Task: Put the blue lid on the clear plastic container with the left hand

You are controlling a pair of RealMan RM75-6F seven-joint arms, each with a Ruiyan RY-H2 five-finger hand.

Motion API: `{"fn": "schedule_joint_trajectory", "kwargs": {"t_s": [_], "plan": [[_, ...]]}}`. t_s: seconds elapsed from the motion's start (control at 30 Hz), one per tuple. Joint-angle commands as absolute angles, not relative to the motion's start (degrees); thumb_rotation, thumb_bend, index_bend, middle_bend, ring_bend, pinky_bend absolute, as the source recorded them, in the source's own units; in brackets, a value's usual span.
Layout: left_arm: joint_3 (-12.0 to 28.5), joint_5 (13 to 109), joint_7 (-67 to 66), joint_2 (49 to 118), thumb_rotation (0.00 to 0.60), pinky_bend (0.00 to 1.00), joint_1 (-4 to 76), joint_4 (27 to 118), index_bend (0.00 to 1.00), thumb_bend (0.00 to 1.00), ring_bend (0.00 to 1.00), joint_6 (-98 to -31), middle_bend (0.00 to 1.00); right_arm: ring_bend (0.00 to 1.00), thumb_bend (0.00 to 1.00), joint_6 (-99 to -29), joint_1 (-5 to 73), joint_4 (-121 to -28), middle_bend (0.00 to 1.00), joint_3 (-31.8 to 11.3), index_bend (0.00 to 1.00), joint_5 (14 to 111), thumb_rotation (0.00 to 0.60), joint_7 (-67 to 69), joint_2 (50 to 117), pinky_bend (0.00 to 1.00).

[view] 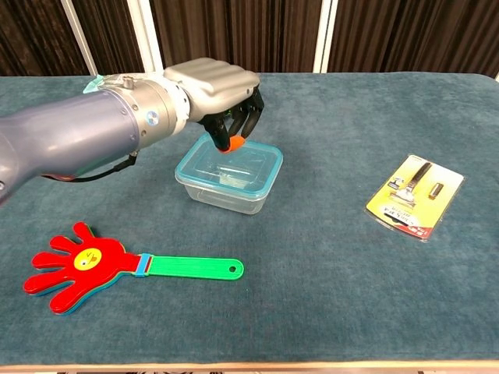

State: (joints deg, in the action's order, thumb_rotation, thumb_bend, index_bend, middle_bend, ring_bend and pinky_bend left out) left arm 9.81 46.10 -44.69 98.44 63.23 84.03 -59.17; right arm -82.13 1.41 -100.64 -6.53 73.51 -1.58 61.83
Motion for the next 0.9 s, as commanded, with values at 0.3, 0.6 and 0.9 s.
{"fn": "schedule_joint_trajectory", "kwargs": {"t_s": [0.3, 0.6, 0.9], "plan": [[8.7, 46.0, -44.6, 100.2, 0.600, 0.24, 62.7, 81.7, 0.64, 0.59, 0.35, -57.4, 0.59, 0.00, 0.34, -82.1, 1.5, -100.7, 0.01, -6.5, 0.00, 73.5, 0.600, -1.8, 61.8, 0.00], [8.2, 46.4, -44.7, 101.0, 0.600, 0.24, 62.1, 79.9, 0.64, 0.59, 0.35, -56.8, 0.59, 0.00, 0.34, -82.1, 1.5, -100.8, 0.01, -6.5, 0.00, 73.4, 0.600, -1.9, 61.8, 0.00], [8.1, 47.7, -44.7, 101.6, 0.600, 0.24, 61.6, 78.9, 0.64, 0.59, 0.35, -56.8, 0.59, 0.00, 0.34, -82.1, 1.5, -100.7, 0.01, -6.5, 0.00, 73.4, 0.600, -1.8, 61.8, 0.00]]}}
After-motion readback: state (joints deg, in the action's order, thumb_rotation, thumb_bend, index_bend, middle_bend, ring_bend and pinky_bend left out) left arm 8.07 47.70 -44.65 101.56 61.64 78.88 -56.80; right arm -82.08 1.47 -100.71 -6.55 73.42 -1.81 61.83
